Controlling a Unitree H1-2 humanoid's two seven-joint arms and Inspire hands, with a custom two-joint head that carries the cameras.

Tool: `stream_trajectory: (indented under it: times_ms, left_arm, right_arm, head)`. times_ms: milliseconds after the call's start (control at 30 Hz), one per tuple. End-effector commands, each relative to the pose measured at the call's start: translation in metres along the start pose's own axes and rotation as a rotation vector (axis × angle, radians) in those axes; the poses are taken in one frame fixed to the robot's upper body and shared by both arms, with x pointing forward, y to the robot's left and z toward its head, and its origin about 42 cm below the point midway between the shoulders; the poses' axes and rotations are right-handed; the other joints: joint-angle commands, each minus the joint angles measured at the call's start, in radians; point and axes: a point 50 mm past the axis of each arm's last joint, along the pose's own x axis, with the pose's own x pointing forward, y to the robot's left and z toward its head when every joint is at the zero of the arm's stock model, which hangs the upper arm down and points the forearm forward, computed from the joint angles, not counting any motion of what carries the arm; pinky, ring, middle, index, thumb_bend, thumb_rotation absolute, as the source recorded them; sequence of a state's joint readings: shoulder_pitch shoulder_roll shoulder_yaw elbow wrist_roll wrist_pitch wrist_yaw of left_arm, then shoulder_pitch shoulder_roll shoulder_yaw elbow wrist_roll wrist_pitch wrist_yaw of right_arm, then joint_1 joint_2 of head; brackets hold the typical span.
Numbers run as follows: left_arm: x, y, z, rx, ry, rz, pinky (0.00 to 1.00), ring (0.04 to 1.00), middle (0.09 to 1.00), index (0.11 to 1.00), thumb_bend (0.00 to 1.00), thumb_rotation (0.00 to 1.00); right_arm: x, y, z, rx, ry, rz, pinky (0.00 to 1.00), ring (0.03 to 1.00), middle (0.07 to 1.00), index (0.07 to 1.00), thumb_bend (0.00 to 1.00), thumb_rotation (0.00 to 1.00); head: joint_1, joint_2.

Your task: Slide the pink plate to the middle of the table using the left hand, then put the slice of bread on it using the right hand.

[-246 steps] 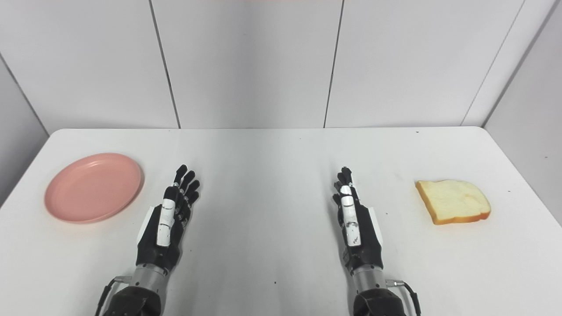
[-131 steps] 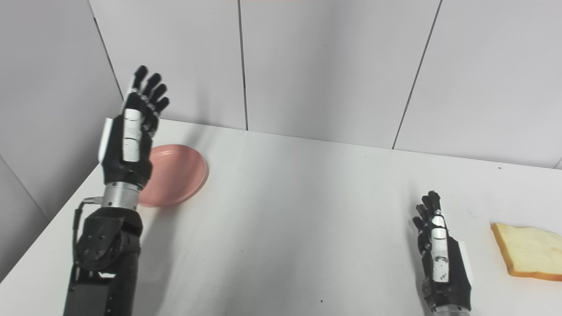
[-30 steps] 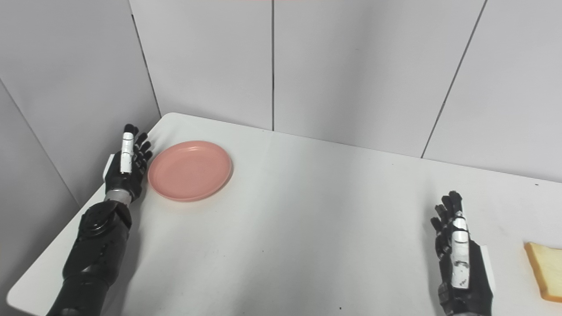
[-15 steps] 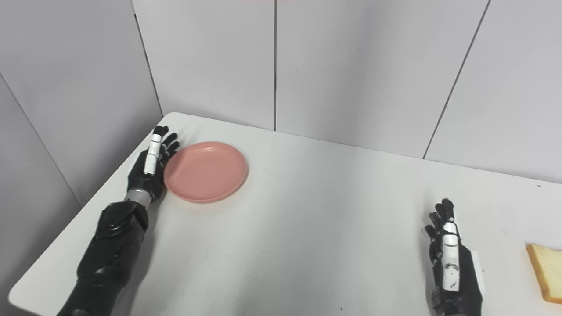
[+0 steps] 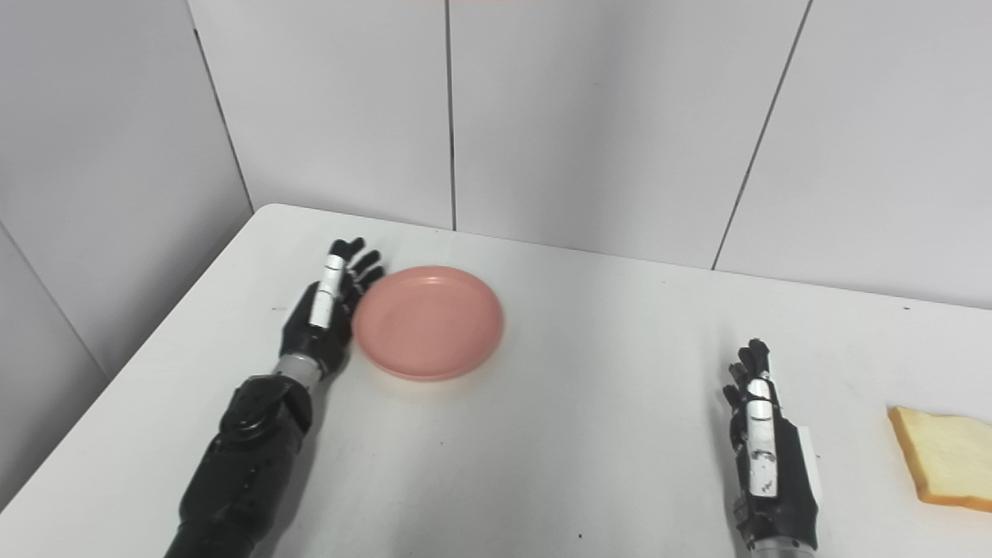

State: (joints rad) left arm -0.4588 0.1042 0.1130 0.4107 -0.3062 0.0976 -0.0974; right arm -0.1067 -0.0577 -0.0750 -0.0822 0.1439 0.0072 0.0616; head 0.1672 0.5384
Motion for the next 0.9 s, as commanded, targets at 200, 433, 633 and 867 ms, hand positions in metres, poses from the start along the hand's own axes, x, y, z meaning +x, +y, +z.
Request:
stream_trajectory:
  times_ms: [200,433,633,867]
  left_arm:
    - [-0.007,-0.028,-0.011,-0.001,0.059,-0.101,0.97,0.955,0.943,0.946,0.82,0.87]
    - [-0.011,-0.060,-0.014,-0.021,0.063,-0.199,0.99,0.962,0.952,0.955,0.79,0.87]
    - [-0.016,-0.078,-0.018,-0.029,0.061,-0.268,0.99,0.978,0.962,0.965,0.80,0.88]
    - [-0.027,-0.090,-0.022,-0.053,0.052,-0.310,0.98,0.957,0.962,0.961,0.78,0.90]
  right_arm:
    - [0.007,0.013,0.017,0.006,-0.084,0.008,1.00,1.000,1.000,1.000,0.53,1.00]
    - [0.007,0.018,0.018,0.023,-0.079,0.002,1.00,1.000,1.000,1.000,0.55,1.00]
    - [0.008,0.023,0.021,0.029,-0.081,0.002,1.00,1.000,1.000,1.000,0.55,1.00]
    - [0.009,0.027,0.024,0.039,-0.078,-0.007,1.00,1.000,1.000,1.000,0.57,1.00]
  head:
    - [-0.040,0.015]
    - [-0.084,0.028]
    - [-0.119,0.042]
    - [-0.147,0.054]
